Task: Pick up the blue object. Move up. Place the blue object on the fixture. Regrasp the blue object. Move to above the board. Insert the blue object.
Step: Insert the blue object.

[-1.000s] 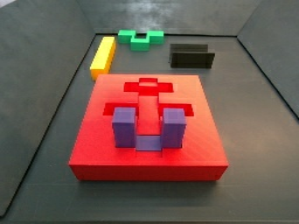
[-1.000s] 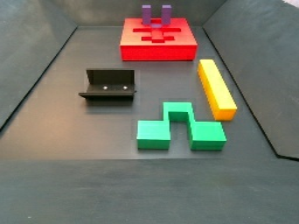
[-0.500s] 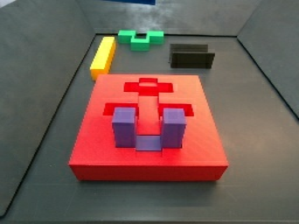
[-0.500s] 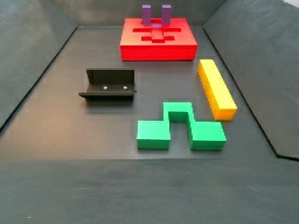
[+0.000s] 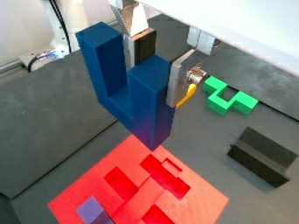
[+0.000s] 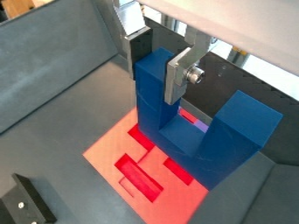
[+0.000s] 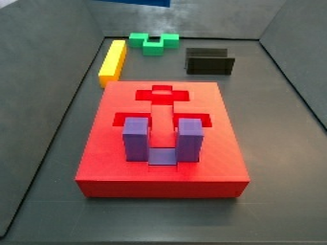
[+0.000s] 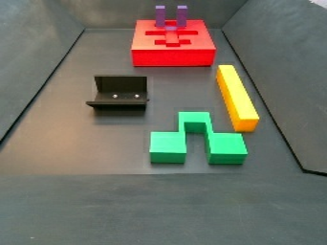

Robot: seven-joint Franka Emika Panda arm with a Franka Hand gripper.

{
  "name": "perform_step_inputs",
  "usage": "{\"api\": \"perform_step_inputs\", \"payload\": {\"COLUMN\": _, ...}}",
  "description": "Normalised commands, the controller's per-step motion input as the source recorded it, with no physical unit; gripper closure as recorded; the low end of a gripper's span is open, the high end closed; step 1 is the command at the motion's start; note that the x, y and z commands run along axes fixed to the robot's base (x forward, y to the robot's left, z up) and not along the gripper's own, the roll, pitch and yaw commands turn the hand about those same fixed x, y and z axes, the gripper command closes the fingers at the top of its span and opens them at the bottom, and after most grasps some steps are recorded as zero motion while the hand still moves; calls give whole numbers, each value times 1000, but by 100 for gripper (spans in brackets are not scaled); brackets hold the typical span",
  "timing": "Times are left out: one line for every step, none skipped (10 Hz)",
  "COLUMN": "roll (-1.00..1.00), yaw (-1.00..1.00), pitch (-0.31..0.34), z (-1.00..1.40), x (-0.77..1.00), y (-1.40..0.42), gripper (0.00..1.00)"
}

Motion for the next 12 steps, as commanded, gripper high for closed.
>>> {"api": "perform_step_inputs", "payload": {"roll": -341, "yaw": -294, "pitch": -99, "z": -111, "x": 557, "y": 291, "gripper": 100}}
{"api": "perform_step_inputs", "payload": {"roll": -381, "yaw": -354, "pitch": -110, "z": -134, "x": 666, "y": 263, "gripper": 100}}
{"api": "perform_step_inputs", "payload": {"roll": -384, "yaw": -366, "pitch": -126, "z": -163, "x": 677, "y": 251, "gripper": 100}}
{"api": "perform_step_inputs", "payload": {"roll": -409, "yaw": -274, "pitch": -161, "z": -200, "x": 574, "y": 303, "gripper": 100}}
{"api": "perform_step_inputs", "payload": {"roll": -394, "yaw": -29, "pitch": -140, "z": -283, "x": 440, "y": 300, "gripper": 100}}
{"api": "perform_step_inputs", "payload": {"roll": -179, "yaw": 89, "pitch": -111, "z": -463, "x": 374, "y": 83, "gripper": 100}}
{"api": "perform_step_inputs", "payload": {"roll": 177, "yaw": 134, "pitch": -59, "z": -774, "x": 249, "y": -126, "gripper": 100}}
{"api": "perform_step_inputs", "payload": {"roll": 254, "yaw": 254, "pitch": -36, "z": -709, "x": 226, "y": -117, "gripper": 100}}
{"api": "perform_step_inputs", "payload": {"roll": 294, "yaw": 434, "pitch": -36, "z": -640, "x": 229, "y": -160, "gripper": 100}}
{"api": "perform_step_inputs", "payload": {"roll": 329, "yaw": 523, "pitch": -27, "z": -554, "x": 186, "y": -137, "gripper": 100}}
{"api": "perform_step_inputs", "payload": {"roll": 311, "yaw": 466, "pitch": 0, "z": -446, "x": 43, "y": 0, "gripper": 100}}
{"api": "perform_step_inputs", "payload": {"roll": 147, "yaw": 397, "pitch": 0, "z": -420, "x": 0, "y": 203, "gripper": 100}}
